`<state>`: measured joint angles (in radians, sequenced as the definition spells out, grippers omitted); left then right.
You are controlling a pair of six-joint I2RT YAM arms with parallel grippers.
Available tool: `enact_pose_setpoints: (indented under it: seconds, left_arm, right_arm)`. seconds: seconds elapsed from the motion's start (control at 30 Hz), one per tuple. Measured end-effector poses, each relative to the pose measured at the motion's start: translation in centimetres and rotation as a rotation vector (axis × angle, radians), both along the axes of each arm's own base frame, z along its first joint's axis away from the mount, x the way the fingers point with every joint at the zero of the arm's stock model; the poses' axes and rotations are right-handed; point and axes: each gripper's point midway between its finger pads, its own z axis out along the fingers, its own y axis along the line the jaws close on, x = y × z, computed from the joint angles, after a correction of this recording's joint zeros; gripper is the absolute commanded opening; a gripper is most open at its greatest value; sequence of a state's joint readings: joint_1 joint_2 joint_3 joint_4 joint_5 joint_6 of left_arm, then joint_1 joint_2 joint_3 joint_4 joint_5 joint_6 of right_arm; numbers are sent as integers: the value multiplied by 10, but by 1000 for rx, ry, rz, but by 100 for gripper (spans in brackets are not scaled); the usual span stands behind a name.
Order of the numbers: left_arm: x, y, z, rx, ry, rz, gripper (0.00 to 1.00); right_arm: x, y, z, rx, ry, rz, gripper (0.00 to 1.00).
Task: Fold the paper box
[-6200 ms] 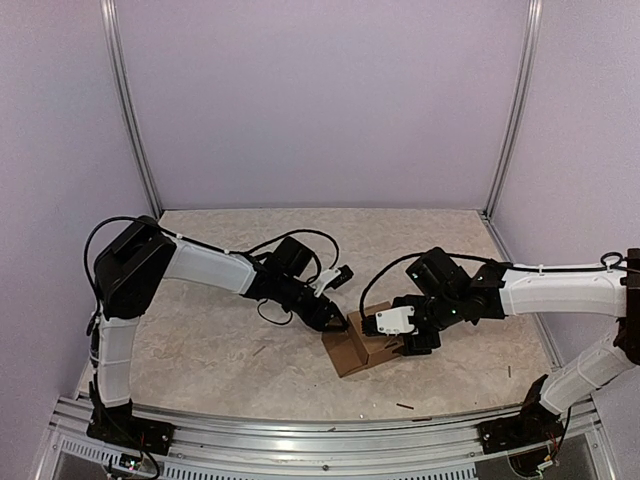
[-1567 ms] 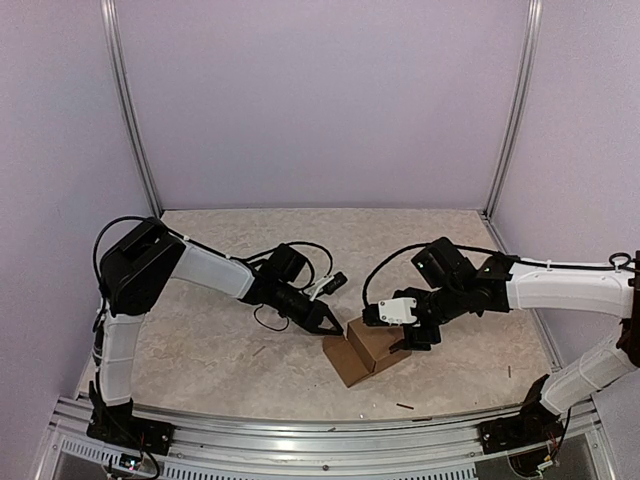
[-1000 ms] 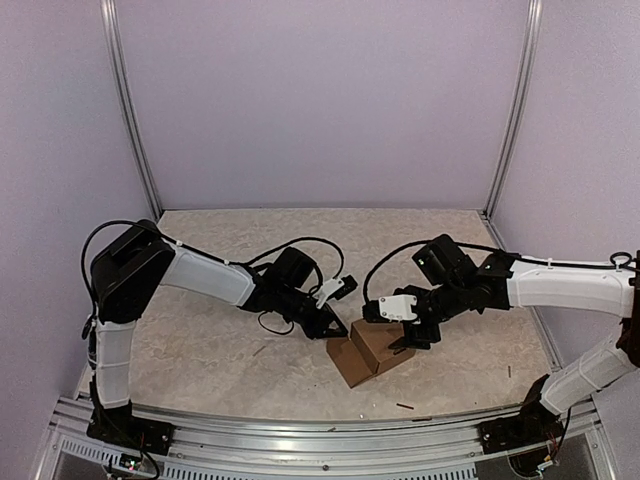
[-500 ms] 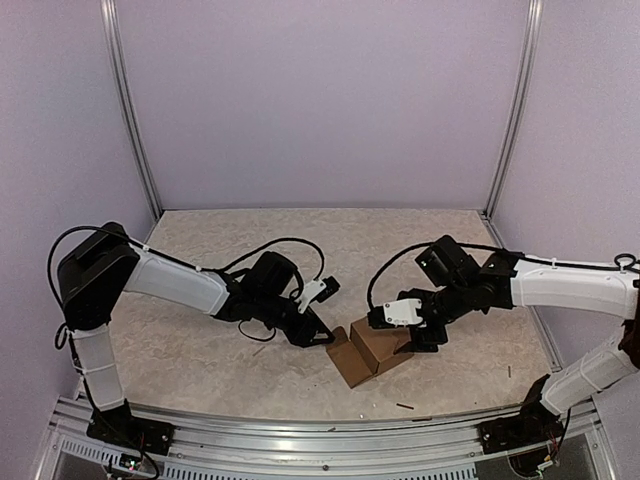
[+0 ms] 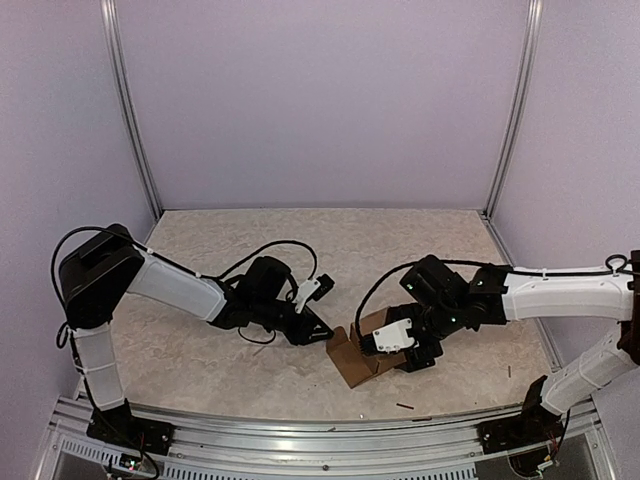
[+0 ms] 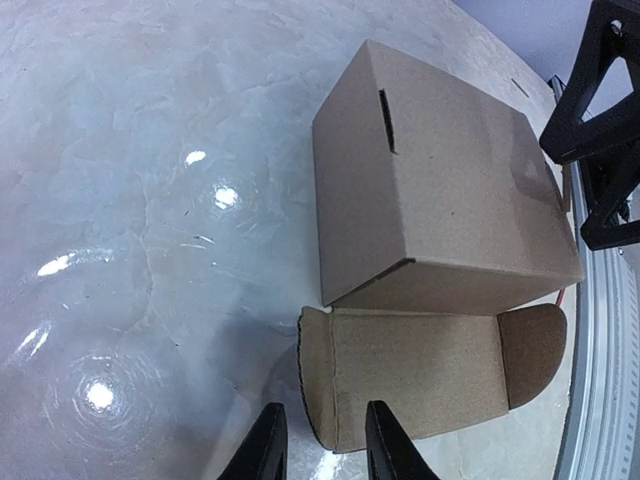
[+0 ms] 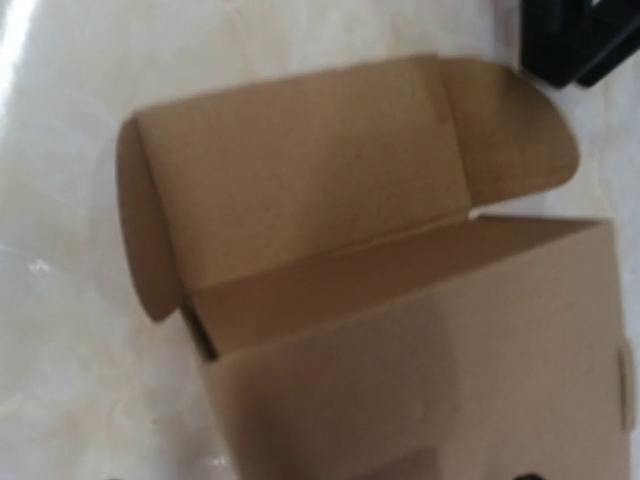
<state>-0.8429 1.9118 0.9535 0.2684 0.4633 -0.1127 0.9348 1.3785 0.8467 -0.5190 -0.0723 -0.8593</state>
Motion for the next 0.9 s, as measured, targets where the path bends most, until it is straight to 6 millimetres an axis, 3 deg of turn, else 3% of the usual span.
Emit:
enact_pose_setpoints:
  seconds: [0.17, 0.33, 0.57, 0.9]
  left_arm:
    - [5, -1, -10, 11, 20, 13, 28]
    - [10, -7, -14, 12, 33, 11, 16]
    - [7, -8, -16, 9, 43, -2, 5]
    - [10, -11, -11, -10, 29, -3, 1]
  right_arm:
    - [-1, -5, -11, -25, -24, -8, 81]
    - [0, -5, -18, -23, -54, -14, 79]
    - [2, 4, -15, 4, -98, -13, 79]
    - [18, 16, -15, 28, -167, -80, 79]
